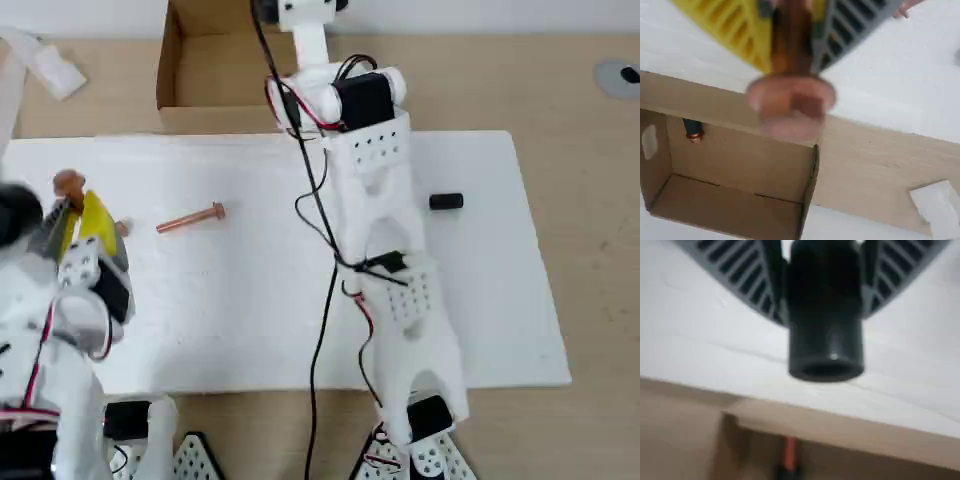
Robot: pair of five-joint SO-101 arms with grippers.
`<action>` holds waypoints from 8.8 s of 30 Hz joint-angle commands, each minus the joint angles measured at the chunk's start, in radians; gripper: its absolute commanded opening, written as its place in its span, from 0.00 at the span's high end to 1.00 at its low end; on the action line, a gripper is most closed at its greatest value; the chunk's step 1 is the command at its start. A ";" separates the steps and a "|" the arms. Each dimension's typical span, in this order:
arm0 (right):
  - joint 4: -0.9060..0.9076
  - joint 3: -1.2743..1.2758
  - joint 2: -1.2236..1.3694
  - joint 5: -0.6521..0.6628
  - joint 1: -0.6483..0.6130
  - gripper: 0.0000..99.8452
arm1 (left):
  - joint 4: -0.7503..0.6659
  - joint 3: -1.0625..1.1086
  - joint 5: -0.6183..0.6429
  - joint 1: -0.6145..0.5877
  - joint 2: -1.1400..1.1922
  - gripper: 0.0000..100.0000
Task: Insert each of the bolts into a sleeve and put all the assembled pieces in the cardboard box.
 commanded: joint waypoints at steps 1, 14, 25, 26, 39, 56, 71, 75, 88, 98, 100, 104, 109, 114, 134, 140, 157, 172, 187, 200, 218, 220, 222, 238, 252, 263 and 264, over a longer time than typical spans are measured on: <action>0.021 0.113 -0.225 -0.018 -0.053 0.99 | -0.061 0.074 -0.003 0.014 -0.087 0.99; 0.020 1.248 -1.152 0.081 -0.081 0.99 | -0.404 0.384 -0.003 -0.095 -0.262 0.99; -0.207 2.029 -1.626 0.080 -0.091 0.99 | -0.411 0.391 0.035 -0.094 -0.263 0.99; -0.270 2.111 -1.656 0.080 -0.105 0.99 | -0.411 0.391 0.066 -0.094 -0.263 0.99; -0.928 2.643 -1.979 0.081 -0.303 0.99 | -0.497 0.443 0.143 -0.095 -0.262 0.99; -1.358 3.079 -2.474 0.095 -0.326 0.99 | -0.525 0.414 0.140 0.279 -0.262 0.99; -1.327 3.247 -2.732 0.161 -0.337 0.99 | -0.525 0.404 0.140 0.612 -0.119 0.99; -1.327 3.247 -2.732 0.158 -0.334 0.99 | -0.559 0.413 0.140 0.617 -0.045 0.99; -1.339 3.246 -2.740 0.117 -0.328 0.99 | -0.588 0.416 0.140 0.614 -0.025 0.99; -1.386 3.247 -2.740 0.084 -0.306 0.99 | -0.654 0.436 0.140 0.529 -0.025 0.99; -1.386 3.247 -2.740 0.095 -0.308 0.99 | -0.660 0.436 0.140 0.529 -0.025 0.99; -1.386 3.247 -2.741 0.095 -0.308 0.99 | -0.660 0.440 0.140 0.549 -0.019 0.99; -1.452 3.246 -2.741 0.107 -0.306 0.99 | -0.661 0.473 0.140 0.566 -0.022 0.99; -1.482 3.246 -2.741 0.153 -0.311 0.99 | -0.661 0.466 0.140 0.563 -0.024 0.99; -1.571 3.247 -2.741 0.157 -0.311 0.99 | -0.761 0.473 0.028 0.569 -0.019 0.99; -1.568 3.247 -2.738 0.153 -0.309 0.99 | -0.753 0.474 0.028 0.571 -0.019 0.99; -1.567 3.247 -2.733 0.155 -0.306 0.99 | -0.723 0.489 0.028 0.628 -0.025 0.99; -1.567 3.247 -2.733 0.152 -0.305 0.99 | -0.578 0.466 -0.018 0.626 -0.025 0.98; -1.564 3.247 -2.730 0.152 -0.248 0.99 | -0.261 0.215 0.054 0.626 -0.018 0.85; -1.476 2.915 -2.457 0.157 -0.159 0.99 | -0.229 0.097 0.095 0.275 0.139 1.00; -1.522 1.908 -1.142 0.178 -0.038 0.99 | -0.130 0.143 -0.163 0.114 0.335 0.99; -1.519 1.788 -1.006 0.178 -0.010 0.99 | -0.112 0.141 -0.193 0.104 0.335 0.99; -1.517 1.675 -0.869 0.175 0.012 0.99 | -0.107 0.138 -0.212 0.072 0.335 0.99; -1.475 0.837 -0.004 0.094 0.113 0.99 | -0.104 0.147 -0.209 0.005 0.335 0.99; -1.212 0.213 0.495 0.107 0.116 0.99 | -0.104 0.147 -0.209 0.008 0.335 0.99; -1.076 0.056 0.582 0.109 0.113 0.72 | -0.049 0.146 -0.204 0.002 0.341 0.99; -1.065 0.047 0.581 0.109 0.113 0.71 | -0.049 0.147 -0.203 0.002 0.341 0.99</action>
